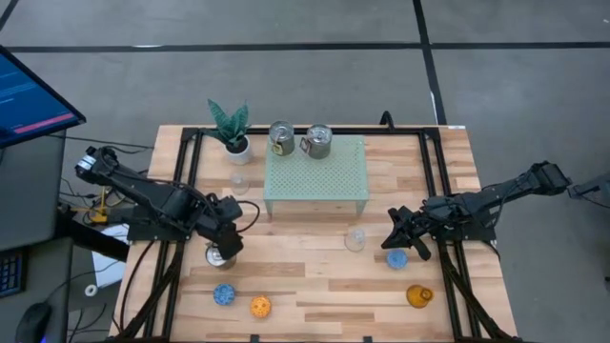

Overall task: Pick & Place candle stick holders
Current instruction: Put the silver scented candle can on the shelf

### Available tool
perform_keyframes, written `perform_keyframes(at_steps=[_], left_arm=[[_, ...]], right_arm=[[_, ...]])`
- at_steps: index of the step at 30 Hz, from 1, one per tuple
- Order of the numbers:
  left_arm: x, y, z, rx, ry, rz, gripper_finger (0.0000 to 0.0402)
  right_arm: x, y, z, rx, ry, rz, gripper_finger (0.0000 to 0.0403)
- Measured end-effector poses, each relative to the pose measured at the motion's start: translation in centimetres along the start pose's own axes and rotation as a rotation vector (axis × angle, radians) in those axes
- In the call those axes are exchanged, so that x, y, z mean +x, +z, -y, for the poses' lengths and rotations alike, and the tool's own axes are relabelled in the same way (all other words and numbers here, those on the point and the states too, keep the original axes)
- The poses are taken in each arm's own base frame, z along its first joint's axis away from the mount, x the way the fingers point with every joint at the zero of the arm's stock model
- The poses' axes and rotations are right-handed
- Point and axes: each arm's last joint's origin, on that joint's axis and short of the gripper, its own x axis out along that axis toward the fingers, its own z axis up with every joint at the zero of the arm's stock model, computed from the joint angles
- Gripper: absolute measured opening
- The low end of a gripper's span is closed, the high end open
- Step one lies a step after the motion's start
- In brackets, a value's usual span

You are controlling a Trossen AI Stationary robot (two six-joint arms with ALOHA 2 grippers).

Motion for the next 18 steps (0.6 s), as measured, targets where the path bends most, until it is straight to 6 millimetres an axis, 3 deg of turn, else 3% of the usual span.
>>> perform_keyframes(at_steps=[18], left_arm=[[-1.1,-0.3,-0.4,0.000,-0.111,-0.050,0.0338]], right_arm=[[0.0,0.0,0.0,0.000,0.001,0.000,0.0000]])
